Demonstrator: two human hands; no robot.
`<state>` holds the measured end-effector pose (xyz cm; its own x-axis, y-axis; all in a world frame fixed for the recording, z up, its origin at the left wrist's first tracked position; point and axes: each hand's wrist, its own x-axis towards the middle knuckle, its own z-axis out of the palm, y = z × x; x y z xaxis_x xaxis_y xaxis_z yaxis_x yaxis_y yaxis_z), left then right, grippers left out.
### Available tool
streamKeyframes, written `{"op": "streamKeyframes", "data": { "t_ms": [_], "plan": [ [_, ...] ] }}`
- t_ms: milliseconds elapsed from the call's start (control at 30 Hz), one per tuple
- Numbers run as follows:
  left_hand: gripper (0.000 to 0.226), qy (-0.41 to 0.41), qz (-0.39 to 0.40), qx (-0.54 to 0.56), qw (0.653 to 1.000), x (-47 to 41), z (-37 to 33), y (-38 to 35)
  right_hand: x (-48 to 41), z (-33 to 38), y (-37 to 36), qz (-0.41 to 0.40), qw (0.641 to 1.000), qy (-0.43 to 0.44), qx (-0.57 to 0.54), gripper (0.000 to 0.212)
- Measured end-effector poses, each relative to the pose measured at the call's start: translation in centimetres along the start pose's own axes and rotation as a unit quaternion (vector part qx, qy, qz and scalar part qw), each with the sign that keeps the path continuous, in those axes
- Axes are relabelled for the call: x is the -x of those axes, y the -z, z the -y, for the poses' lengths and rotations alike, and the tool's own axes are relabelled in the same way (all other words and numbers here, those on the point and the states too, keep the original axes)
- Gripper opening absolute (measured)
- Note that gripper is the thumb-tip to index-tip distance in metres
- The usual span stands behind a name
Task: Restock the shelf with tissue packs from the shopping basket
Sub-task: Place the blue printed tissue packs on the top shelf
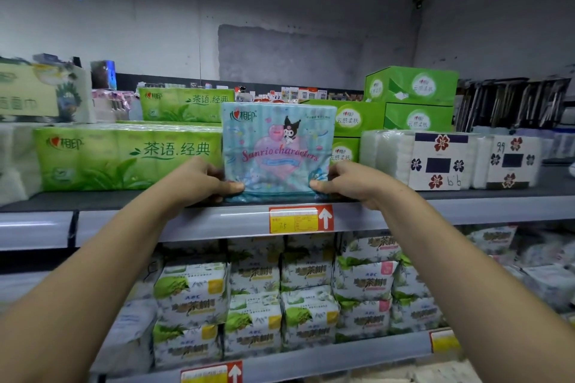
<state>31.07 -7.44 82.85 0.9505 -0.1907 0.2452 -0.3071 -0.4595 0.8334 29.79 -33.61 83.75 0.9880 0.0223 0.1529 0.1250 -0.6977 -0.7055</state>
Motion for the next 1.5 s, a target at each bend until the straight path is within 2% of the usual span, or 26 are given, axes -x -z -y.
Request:
{"op": "streamKeyframes", "data": {
  "t_ms": [67,133,200,267,367,533,667,733,867,1000,1133,1267,1400,1500],
  "plan": [
    [0.013,-0.008,0.010,0.010,1.000,0.2,0.2,0.1,0.1,0.0,0.1,0.005,1.000,0.000,-0.020,0.025],
    [0.027,-0.019,0.022,0.017,0.999,0.2,0.4,0.3,0.1,-0.2,0.1,0.011,0.999,0.005,-0.038,0.025],
    [0.060,-0.032,0.039,0.023,0.998,0.4,0.6,0.7,0.1,-0.6,0.0,0.010,0.999,0.011,-0.046,0.028],
    [0.088,-0.040,0.046,0.004,0.998,0.4,0.9,1.1,-0.1,-1.1,-0.1,-0.001,0.999,0.017,-0.050,0.040],
    [0.093,-0.056,0.045,0.006,0.997,0.1,1.3,1.5,-0.3,-1.7,-0.1,-0.006,0.997,0.019,-0.075,0.054],
    [0.099,-0.076,0.025,0.029,0.996,0.5,1.3,1.2,0.5,-1.8,-0.3,-0.030,0.996,0.043,-0.071,0.061],
    [0.113,-0.061,-0.048,0.049,0.996,0.5,1.9,0.8,0.8,-1.8,-0.5,-0.065,0.993,0.056,-0.081,0.079],
    [0.109,-0.066,-0.084,0.058,0.993,0.8,1.8,0.7,1.1,-1.7,-0.6,-0.073,0.991,0.065,-0.087,0.088],
    [0.094,-0.096,-0.127,0.069,0.985,1.8,1.5,0.6,1.8,-1.2,-1.1,-0.129,0.987,0.093,-0.036,0.069],
    [0.045,-0.139,-0.194,0.089,0.967,2.7,0.9,-0.4,2.5,-1.3,-2.4,-0.205,0.970,0.131,-0.008,0.075],
    [0.018,-0.158,-0.245,0.062,0.954,4.6,1.3,-0.9,3.3,-2.3,-3.1,-0.262,0.958,0.117,-0.010,0.072],
    [0.016,-0.131,-0.261,0.082,0.953,6.5,2.1,-1.0,4.4,-3.3,-3.5,-0.287,0.948,0.115,-0.076,0.061],
    [0.009,-0.083,-0.238,0.196,0.948,8.7,1.8,-1.2,6.4,-3.8,-4.2,-0.287,0.943,0.131,-0.106,0.053],
    [0.010,-0.066,-0.217,0.224,0.948,10.4,2.1,-1.7,8.2,-4.6,-4.6,-0.279,0.945,0.133,-0.105,0.048]
  ]
}}
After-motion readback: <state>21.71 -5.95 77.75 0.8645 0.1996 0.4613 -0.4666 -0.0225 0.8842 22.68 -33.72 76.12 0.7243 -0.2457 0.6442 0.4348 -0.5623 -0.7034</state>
